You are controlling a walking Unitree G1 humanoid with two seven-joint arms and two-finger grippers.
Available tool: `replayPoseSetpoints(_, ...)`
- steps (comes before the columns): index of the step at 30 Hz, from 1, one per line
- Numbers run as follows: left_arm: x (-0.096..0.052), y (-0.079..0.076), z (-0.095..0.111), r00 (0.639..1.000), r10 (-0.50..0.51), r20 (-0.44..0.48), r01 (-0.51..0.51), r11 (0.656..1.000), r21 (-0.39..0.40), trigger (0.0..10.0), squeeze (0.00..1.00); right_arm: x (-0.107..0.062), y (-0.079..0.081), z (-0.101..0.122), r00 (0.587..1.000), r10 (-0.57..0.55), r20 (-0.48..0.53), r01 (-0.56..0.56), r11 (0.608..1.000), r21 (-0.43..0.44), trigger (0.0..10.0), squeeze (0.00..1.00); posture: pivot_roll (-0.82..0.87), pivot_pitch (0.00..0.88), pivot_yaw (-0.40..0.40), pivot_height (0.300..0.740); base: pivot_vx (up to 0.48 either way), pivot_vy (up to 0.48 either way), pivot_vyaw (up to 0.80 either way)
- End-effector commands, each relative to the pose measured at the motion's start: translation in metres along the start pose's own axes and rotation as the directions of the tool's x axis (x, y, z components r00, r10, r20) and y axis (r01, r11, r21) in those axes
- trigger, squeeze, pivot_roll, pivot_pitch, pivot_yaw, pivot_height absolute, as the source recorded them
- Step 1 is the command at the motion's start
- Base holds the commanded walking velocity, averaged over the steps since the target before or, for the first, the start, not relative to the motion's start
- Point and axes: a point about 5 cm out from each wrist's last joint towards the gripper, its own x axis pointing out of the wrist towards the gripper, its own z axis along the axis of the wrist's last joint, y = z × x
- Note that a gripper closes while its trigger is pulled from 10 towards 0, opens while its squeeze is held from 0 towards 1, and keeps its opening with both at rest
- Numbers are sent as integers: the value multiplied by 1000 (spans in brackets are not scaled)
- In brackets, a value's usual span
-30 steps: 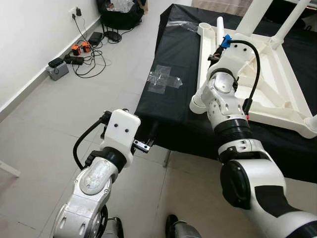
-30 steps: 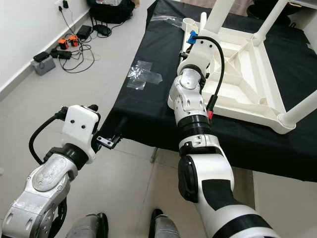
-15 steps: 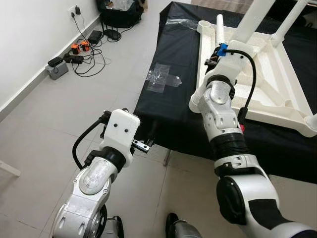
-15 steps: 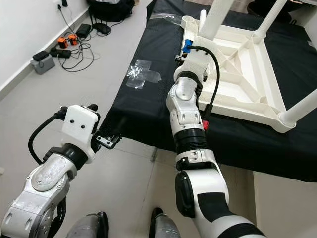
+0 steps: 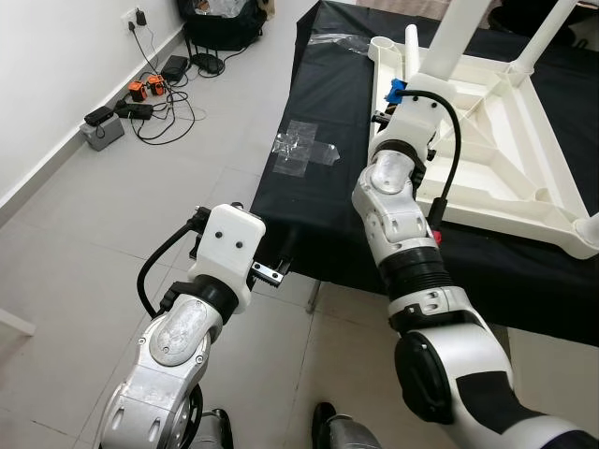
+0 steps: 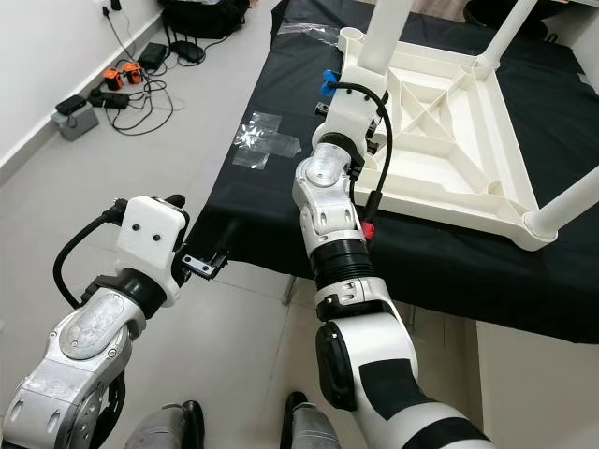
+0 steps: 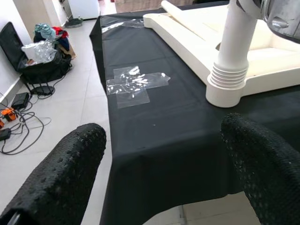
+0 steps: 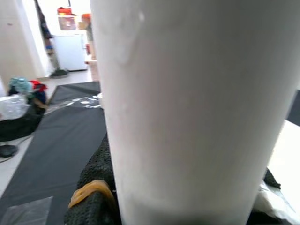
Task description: Building children table
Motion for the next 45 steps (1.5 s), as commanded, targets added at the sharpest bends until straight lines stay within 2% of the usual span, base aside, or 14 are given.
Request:
replayPoseSetpoints(1, -1, 1, 0, 1000, 4, 3, -4, 1000, 6, 10000, 0, -6, -22, -53, 972, -112, -206, 87, 988, -127, 10000, 0, 71, 264, -93, 740, 0, 0, 0)
replayPoseSetpoints(3, -1, 1, 0, 1000, 5, 3, -5, 1000, 7, 10000, 0, -6, -23, -52, 970, -145, -197, 120, 984, -135, 10000, 0, 71, 264, -93, 740, 0, 0, 0)
replayPoseSetpoints(8, -1, 1, 0, 1000, 7, 4, -7, 1000, 8, 10000, 0, -7, -25, -48, 956, -218, -199, 205, 975, -82, 10000, 0, 72, 263, -95, 740, 0, 0, 0)
replayPoseSetpoints(9, 0, 1, 0, 1000, 8, 5, -8, 1000, 8, 10000, 0, -7, -25, -46, 944, -268, -193, 259, 963, -73, 10000, 0, 72, 263, -95, 740, 0, 0, 0)
replayPoseSetpoints(10, 0, 1, 0, 1000, 8, 5, -8, 1000, 8, 10000, 0, -7, -25, -46, 944, -268, -193, 259, 963, -73, 10000, 0, 72, 263, -95, 740, 0, 0, 0)
replayPoseSetpoints(12, 0, 1, 0, 1000, 5, 4, -5, 1000, 7, 10000, 0, -9, -26, -46, 910, -361, -202, 349, 933, -93, 10000, 0, 71, 265, -94, 740, 0, 0, 0)
replayPoseSetpoints(18, 0, 1, 0, 1000, 3, 3, -3, 1000, 6, 10000, 0, -12, -26, -46, 884, -417, -213, 400, 909, -119, 10000, 0, 73, 267, -93, 740, 0, 0, 0)
replayPoseSetpoints(20, 0, 0, 0, 1000, 2, 2, -2, 1000, 5, 10000, 0, -13, -30, -45, 849, -485, -210, 473, 874, -108, 10000, 0, 71, 265, -93, 740, 0, 0, 0)
replayPoseSetpoints(23, 0, 0, 0, 1000, 2, 2, -2, 1000, 5, 10000, 0, -13, -30, -45, 849, -485, -210, 473, 874, -108, 10000, 0, 71, 265, -93, 740, 0, 0, 0)
replayPoseSetpoints(24, 0, 0, -1, 1000, 1, 3, -1, 1000, 4, 10000, 0, -14, -35, -43, 807, -560, -187, 545, 828, -132, 10000, 0, 74, 260, -93, 740, 0, 0, 0)
replayPoseSetpoints(30, 0, 0, -1, 1000, 0, 4, 0, 1000, 8, 10000, 0, -15, -36, -43, 770, -615, -168, 592, 787, -173, 10000, 0, 74, 259, -94, 740, 0, 0, 0)
replayPoseSetpoints(36, 0, -1, -2, 1000, -6, -4, 6, 1000, 4, 10000, 0, -16, -36, -45, 753, -635, -176, 606, 772, -193, 10000, 0, 75, 260, -96, 740, 0, 0, 0)
replayPoseSetpoints(45, -1, -3, -3, 1000, -14, -8, 14, 1000, -1, 10000, 0, -13, -32, -40, 778, -612, -141, 584, 788, -194, 10000, 0, 75, 260, -96, 740, 0, 0, 0)
